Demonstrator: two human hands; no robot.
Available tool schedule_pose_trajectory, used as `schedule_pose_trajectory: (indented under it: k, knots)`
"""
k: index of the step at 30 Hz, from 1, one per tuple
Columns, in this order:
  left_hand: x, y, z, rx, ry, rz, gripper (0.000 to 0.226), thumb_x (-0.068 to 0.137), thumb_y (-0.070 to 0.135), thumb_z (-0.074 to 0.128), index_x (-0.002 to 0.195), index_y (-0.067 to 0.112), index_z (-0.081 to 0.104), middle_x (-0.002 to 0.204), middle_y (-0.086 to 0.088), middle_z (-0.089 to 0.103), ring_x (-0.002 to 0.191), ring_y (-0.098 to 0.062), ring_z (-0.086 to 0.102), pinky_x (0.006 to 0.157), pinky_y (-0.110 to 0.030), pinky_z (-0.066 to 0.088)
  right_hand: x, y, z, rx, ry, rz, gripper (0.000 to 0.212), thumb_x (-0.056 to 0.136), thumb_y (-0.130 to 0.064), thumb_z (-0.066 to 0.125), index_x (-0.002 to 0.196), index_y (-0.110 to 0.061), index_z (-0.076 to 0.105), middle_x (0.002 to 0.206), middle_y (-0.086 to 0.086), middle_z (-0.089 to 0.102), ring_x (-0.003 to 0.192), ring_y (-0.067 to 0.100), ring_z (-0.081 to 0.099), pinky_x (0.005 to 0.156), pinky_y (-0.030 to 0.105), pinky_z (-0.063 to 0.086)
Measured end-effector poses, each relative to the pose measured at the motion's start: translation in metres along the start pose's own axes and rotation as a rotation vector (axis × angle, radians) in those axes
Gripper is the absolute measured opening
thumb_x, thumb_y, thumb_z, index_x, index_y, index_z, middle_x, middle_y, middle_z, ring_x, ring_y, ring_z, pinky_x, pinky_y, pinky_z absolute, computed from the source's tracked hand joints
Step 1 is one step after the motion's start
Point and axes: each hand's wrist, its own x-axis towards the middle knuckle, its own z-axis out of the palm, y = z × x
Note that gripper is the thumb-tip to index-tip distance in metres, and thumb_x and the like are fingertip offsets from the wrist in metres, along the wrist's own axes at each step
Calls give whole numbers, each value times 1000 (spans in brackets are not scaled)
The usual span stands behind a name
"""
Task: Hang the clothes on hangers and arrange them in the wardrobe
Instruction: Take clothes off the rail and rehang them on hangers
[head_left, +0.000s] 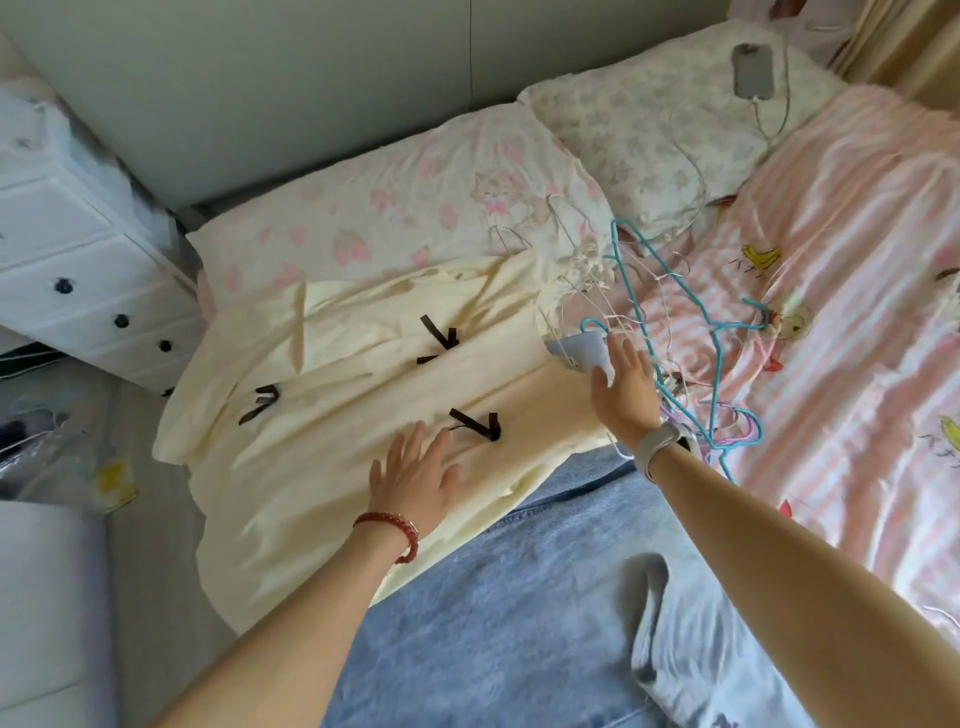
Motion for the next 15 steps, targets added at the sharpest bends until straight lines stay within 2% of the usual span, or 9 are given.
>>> schedule_pose_trajectory:
  k: [3, 8, 12, 15]
  knots:
    - [-12, -3, -16, 13, 170, 1, 50, 97, 34, 30, 145, 29, 16, 156, 0, 3, 143, -19, 0, 113, -47, 3, -21, -20, 1, -40, 52, -92, 48, 95, -14, 39, 142, -10, 29, 152, 12, 22, 141, 30, 13, 115, 45, 13]
    - [-68, -28, -45, 83, 508, 11, 44, 94, 25, 38, 138, 21, 36, 147, 1, 31, 136, -15, 25, 110, -44, 13, -83, -71, 8, 25, 60, -260, 42, 93, -12, 42, 135, -9, 42, 145, 12, 37, 138, 28, 23, 113, 45, 18]
    - [-141, -57, -45, 50, 621, -54, 40, 89, 17, 50, 129, 13, 51, 136, -6, 47, 127, -22, 42, 105, -47, 23, -156, -108, 20, 58, 57, -388, 36, 90, -8, 48, 125, -7, 53, 135, 12, 49, 132, 31, 34, 110, 49, 22]
    - [-208, -80, -25, 12, 606, -115, 40, 87, 14, 53, 126, 9, 54, 132, -9, 52, 123, -24, 47, 102, -49, 33, -220, -122, 35, 31, 8, -469, 34, 89, -10, 51, 123, -7, 56, 132, 12, 52, 131, 32, 37, 108, 50, 25]
